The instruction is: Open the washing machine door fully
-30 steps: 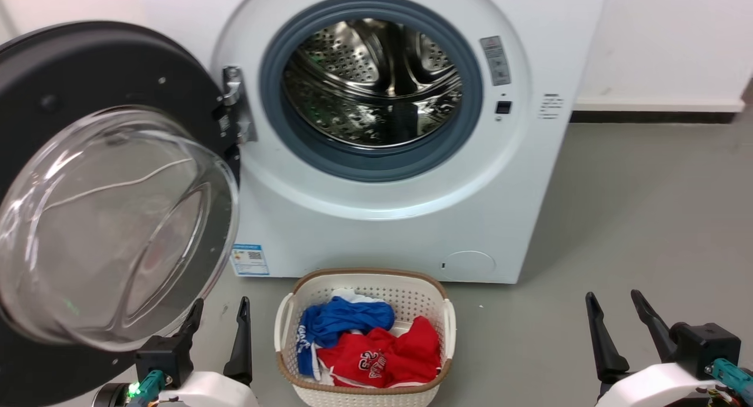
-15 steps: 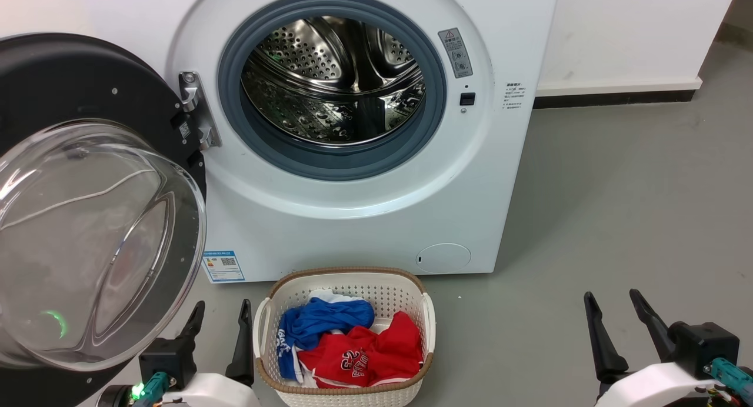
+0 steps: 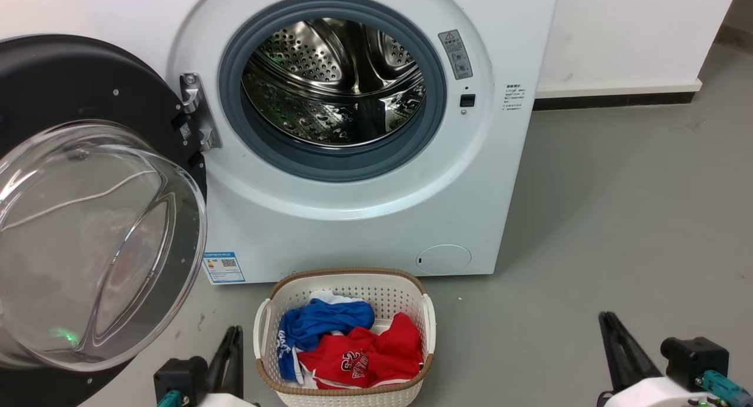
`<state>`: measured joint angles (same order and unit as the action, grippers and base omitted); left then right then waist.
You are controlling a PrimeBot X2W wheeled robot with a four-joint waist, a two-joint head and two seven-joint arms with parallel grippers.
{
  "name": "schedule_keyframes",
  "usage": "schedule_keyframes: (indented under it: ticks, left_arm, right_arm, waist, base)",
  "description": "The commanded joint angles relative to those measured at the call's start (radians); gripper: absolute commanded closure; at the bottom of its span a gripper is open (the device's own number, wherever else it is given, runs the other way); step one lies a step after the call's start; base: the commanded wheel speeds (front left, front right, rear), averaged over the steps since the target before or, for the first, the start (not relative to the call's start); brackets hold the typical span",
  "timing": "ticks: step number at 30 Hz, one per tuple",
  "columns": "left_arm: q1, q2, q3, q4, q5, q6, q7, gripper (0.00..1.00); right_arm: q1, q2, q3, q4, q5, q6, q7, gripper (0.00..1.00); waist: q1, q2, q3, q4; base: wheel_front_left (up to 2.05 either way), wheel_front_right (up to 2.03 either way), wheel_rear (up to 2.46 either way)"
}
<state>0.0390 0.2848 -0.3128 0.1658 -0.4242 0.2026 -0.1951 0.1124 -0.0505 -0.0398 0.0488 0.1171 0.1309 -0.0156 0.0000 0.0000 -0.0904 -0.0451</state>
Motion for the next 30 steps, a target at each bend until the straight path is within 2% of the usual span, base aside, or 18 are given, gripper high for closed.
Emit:
schedule_keyframes:
  ticks: [1, 17, 30]
  left_arm:
    - [-0.004, -0.004, 0.01, -0.002, -0.026, -0.007, 0.006, 1.0]
    - [-0.039, -0.051, 0.098, 0.018, -0.274, -0.076, 0.069, 1.0]
    - [-0.061, -0.082, 0.154, 0.03, -0.43, -0.121, 0.11, 1.0]
  right_arm:
    - [-0.011, 0.0, -0.006, 0.007, 0.032, 0.0, 0.006, 1.0]
    - [-0.055, 0.0, -0.018, 0.043, 0.344, 0.0, 0.03, 1.0]
    - [-0.086, 0.0, -0.027, 0.068, 0.54, 0.0, 0.047, 1.0]
  waist:
    - [0.0, 0.0, 0.001, 0.001]
    - [0.0, 0.0, 0.013, 0.006]
    - [0.0, 0.0, 0.022, 0.011]
  base:
    - [0.0, 0.0, 0.0]
    - [0.0, 0.0, 0.0]
    - [0.0, 0.0, 0.0]
